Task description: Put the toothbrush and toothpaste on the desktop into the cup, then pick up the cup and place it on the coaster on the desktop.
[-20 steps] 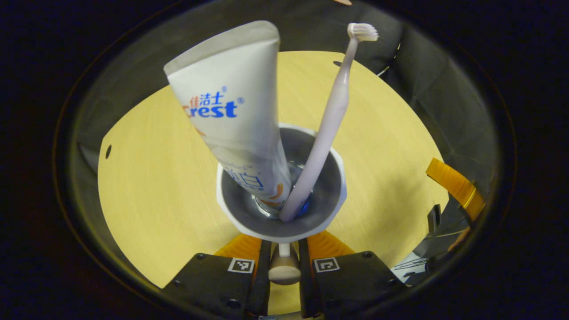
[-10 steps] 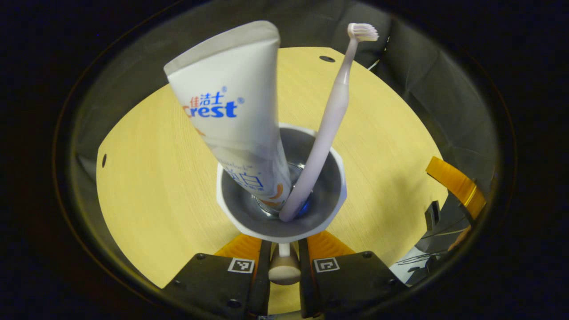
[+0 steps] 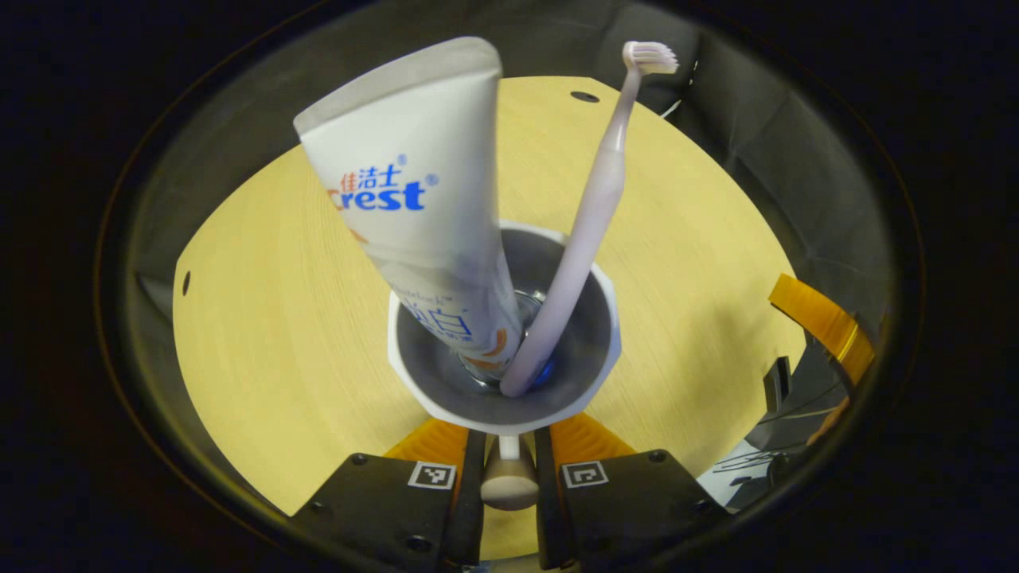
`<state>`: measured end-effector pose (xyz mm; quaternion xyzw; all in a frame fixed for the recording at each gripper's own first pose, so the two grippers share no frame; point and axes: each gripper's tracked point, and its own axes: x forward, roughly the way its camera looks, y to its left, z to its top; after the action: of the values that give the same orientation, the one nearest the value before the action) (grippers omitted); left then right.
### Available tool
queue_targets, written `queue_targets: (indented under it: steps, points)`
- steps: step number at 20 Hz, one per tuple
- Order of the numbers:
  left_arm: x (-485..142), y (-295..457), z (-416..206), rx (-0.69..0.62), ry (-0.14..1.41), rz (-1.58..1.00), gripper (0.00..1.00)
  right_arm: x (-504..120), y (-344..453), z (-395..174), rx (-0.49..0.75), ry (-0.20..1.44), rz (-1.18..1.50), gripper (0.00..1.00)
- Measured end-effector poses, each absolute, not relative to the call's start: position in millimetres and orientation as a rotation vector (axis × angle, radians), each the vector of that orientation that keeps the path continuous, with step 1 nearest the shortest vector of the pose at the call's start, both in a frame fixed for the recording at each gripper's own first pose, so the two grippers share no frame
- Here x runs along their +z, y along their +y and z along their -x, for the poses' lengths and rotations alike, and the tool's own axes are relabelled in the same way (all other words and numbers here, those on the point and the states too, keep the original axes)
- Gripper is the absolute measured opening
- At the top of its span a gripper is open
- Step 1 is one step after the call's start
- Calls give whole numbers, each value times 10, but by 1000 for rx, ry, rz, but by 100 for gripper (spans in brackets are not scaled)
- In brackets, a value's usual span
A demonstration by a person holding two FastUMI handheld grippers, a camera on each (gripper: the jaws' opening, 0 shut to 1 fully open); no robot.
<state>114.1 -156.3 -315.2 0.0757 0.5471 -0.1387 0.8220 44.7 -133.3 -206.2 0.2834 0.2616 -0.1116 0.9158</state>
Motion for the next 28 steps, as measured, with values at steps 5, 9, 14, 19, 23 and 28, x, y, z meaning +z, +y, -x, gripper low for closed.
queue_targets:
  steps: [5,9,14,19,23,28]
  points:
    - [-3196,-1516,-1151,-277,1173,-162,34,-2113,-1356,-437,-228,542,-590,32]
    - [-3201,-1504,-1132,-266,1181,-156,34,-2118,-1365,-426,-228,545,-593,32]
    - [-3204,-1495,-1144,-266,1182,-159,35,-2133,-1356,-431,-223,552,-600,32]
    - [-3187,-1515,-1137,-275,1176,-149,36,-2145,-1337,-446,-209,555,-594,32]
    - [-3116,-1519,-1118,-279,1154,-162,39,-2178,-1296,-481,-198,556,-595,32]
    - [-2947,-1479,-1089,-286,1113,-175,39,-2067,-1200,-486,-180,540,-567,32]
